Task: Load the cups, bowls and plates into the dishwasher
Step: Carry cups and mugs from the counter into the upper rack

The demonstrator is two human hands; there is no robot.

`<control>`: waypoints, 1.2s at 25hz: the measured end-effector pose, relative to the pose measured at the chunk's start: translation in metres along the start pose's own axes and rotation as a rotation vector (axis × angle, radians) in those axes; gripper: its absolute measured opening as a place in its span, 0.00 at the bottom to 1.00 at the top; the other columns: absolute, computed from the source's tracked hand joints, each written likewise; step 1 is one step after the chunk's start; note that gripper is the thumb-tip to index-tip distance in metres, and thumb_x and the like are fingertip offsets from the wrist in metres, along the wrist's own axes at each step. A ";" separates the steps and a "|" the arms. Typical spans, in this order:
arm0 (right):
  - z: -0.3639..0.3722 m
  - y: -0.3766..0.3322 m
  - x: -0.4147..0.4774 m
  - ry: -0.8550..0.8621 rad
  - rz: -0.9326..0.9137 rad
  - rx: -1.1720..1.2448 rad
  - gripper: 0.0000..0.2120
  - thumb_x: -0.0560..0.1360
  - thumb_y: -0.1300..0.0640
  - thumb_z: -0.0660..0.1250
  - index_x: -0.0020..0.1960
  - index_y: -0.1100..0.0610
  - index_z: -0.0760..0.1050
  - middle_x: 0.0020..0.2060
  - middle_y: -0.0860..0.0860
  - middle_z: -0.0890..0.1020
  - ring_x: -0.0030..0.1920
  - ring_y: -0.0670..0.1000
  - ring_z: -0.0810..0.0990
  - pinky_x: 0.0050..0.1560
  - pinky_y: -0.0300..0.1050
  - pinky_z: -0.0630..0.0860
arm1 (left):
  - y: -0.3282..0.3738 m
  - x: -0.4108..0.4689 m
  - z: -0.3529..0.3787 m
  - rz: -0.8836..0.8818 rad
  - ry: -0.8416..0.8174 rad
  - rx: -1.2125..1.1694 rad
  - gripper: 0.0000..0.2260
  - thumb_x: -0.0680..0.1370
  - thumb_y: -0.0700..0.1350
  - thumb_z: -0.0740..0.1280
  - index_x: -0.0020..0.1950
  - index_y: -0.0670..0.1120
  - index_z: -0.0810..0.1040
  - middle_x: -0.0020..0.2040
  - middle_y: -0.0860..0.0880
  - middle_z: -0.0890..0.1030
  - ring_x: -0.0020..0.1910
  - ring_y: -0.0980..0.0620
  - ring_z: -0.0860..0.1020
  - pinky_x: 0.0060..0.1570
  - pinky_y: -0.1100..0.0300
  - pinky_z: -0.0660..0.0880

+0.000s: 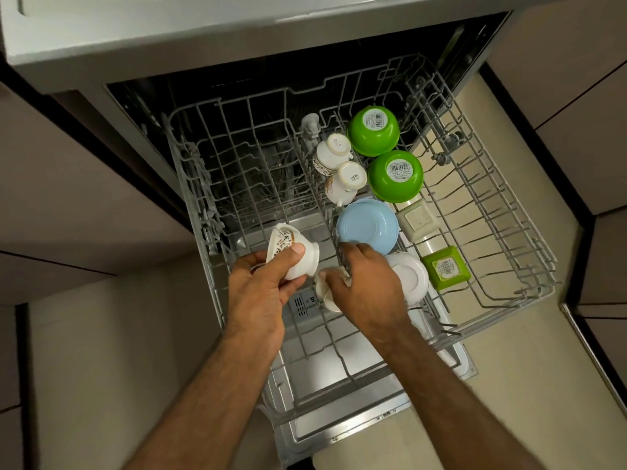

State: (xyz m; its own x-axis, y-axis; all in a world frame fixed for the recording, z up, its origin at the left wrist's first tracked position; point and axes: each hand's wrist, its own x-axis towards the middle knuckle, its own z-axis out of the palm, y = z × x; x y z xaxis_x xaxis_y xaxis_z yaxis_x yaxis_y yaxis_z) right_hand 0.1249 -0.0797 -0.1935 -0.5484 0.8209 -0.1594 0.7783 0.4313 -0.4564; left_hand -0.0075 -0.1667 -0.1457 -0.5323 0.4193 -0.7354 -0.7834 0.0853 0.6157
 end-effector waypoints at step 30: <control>0.012 0.008 -0.035 -0.120 0.084 0.144 0.42 0.67 0.53 0.77 0.76 0.46 0.63 0.67 0.48 0.72 0.63 0.49 0.74 0.60 0.46 0.77 | -0.007 -0.002 -0.010 0.046 -0.009 0.023 0.28 0.63 0.40 0.81 0.60 0.43 0.75 0.57 0.40 0.83 0.52 0.44 0.86 0.47 0.54 0.84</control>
State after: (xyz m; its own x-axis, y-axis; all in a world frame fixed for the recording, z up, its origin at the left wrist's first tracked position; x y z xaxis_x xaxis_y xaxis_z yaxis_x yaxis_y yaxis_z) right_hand 0.1464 -0.1100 -0.2021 -0.5227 0.7976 -0.3011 0.7756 0.2984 -0.5562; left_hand -0.0039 -0.1775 -0.1516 -0.5646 0.4316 -0.7035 -0.7504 0.0866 0.6553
